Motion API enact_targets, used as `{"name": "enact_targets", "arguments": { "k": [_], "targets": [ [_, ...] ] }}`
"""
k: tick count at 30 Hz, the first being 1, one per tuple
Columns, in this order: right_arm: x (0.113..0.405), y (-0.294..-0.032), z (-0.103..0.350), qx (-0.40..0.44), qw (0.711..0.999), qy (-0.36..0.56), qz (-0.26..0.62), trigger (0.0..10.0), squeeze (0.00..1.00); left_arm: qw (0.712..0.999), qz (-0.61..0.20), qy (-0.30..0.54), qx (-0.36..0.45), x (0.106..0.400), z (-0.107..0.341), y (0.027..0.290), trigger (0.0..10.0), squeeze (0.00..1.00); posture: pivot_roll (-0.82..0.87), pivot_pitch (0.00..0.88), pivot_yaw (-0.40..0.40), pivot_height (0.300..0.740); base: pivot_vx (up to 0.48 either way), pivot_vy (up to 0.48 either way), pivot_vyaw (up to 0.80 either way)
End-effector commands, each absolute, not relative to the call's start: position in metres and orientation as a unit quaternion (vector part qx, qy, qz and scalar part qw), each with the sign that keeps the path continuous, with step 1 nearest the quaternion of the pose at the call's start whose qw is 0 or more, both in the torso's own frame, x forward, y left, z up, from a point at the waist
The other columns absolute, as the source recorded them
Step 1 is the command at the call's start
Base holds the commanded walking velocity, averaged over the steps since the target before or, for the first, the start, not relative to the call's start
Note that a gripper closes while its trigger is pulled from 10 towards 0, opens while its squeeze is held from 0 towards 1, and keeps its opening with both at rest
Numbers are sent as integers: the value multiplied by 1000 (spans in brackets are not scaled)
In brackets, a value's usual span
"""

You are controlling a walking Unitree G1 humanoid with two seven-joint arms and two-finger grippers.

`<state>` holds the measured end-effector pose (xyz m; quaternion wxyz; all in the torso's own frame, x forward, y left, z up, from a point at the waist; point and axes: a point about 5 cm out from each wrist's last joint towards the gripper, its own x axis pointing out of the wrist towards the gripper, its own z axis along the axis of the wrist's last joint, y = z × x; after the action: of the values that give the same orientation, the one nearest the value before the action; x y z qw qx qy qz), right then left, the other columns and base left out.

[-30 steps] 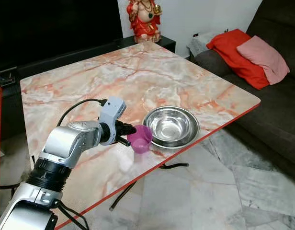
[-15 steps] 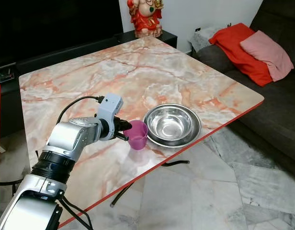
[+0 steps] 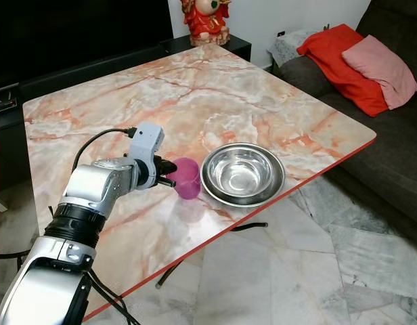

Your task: Setting the table

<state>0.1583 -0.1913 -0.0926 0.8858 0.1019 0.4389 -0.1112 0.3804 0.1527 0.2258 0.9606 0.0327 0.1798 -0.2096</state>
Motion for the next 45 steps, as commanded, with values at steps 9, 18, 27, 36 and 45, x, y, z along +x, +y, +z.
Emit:
{"name": "enact_targets", "arguments": {
  "k": [9, 18, 27, 36, 45],
  "targets": [
    [151, -189, -96, 107, 880, 448, -113, 10000, 0, 968, -192, 155, 35, 385, 241, 155, 10000, 0, 10, 129, 85, 740, 0, 0, 0],
    [149, -187, -97, 108, 879, 451, -112, 10000, 0, 966, -178, 183, 43, 383, 229, 159, 10000, 1000, 4, 118, 95, 740, 0, 0, 0],
    [148, -185, -98, 108, 878, 454, -110, 10000, 0, 967, -171, 181, 46, 384, 229, 160, 10000, 0, 1, 108, 100, 740, 0, 0, 0],
    [148, -185, -98, 107, 878, 454, -109, 10000, 0, 971, -160, 170, 55, 385, 231, 161, 10000, 0, 0, 102, 100, 740, 0, 0, 0],
    [148, -185, -97, 105, 878, 455, -107, 10000, 0, 970, -153, 162, 96, 385, 224, 162, 10000, 0, -2, 111, 93, 740, 0, 0, 0]
  ]
}}
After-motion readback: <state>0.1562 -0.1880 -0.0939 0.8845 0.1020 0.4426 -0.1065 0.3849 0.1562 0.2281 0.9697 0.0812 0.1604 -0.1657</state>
